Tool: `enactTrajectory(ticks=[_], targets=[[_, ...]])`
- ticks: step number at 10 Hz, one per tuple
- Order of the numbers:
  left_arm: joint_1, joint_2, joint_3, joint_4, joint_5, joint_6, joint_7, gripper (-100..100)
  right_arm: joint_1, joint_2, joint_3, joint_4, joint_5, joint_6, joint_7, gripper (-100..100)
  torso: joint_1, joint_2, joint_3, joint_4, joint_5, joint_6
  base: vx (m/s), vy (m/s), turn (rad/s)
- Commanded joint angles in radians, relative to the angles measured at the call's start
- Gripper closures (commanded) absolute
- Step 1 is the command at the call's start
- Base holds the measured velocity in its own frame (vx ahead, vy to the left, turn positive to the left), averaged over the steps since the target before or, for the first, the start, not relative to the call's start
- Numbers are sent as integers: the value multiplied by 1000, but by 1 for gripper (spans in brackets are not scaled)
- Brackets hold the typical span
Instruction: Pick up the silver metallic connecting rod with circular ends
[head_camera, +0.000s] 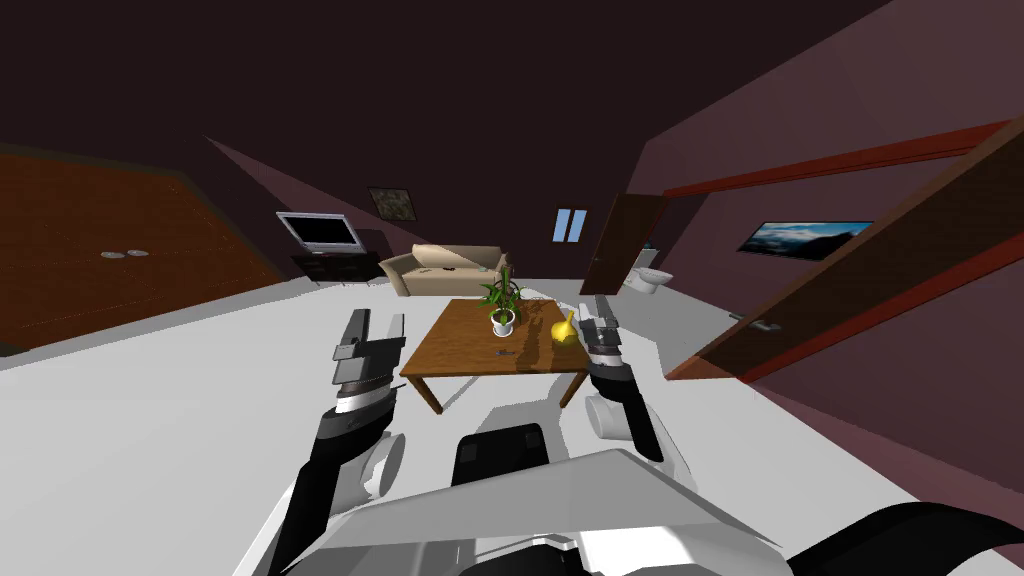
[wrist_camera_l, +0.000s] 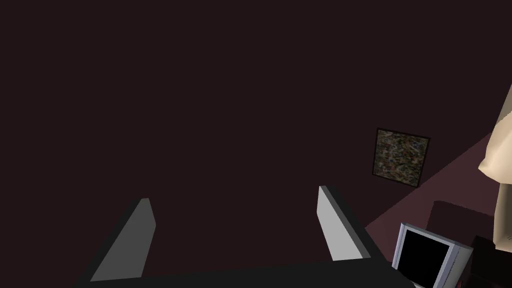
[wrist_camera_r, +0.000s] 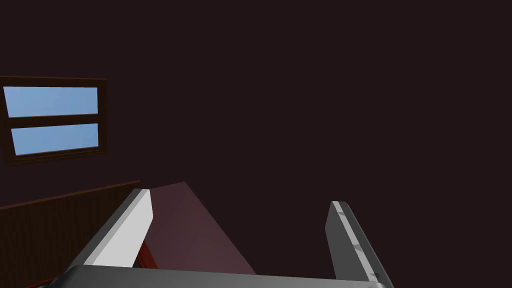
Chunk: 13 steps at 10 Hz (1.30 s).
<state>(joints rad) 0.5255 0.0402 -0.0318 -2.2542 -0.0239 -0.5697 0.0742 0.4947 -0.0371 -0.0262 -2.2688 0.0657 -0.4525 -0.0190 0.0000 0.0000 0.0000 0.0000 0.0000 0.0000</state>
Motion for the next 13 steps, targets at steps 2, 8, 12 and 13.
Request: enactTrajectory(ticks=[2, 8, 12, 13], targets=[[0, 0, 0, 0, 0, 0, 0, 0, -6, -58, 3, 39, 22, -1, 16, -100, 0, 0, 0, 0, 0, 0, 0, -8, 100], [0, 0, 0, 0, 0, 0, 0, 0, -27, -221, 22, 188, 113, -9, 80, -100, -1, 0, 0, 0, 0, 0, -5, -15, 138], [0, 0, 0, 0, 0, 0, 0, 0, -43, -316, 39, 291, 174, -16, 124, -100, -1, -1, 0, 0, 0, 0, -2, -15, 172], [0, 0, 0, 0, 0, 0, 0, 0, -49, -350, 47, 329, 196, -18, 139, -100, -1, 0, 0, 0, 0, 0, 0, -2, 155]])
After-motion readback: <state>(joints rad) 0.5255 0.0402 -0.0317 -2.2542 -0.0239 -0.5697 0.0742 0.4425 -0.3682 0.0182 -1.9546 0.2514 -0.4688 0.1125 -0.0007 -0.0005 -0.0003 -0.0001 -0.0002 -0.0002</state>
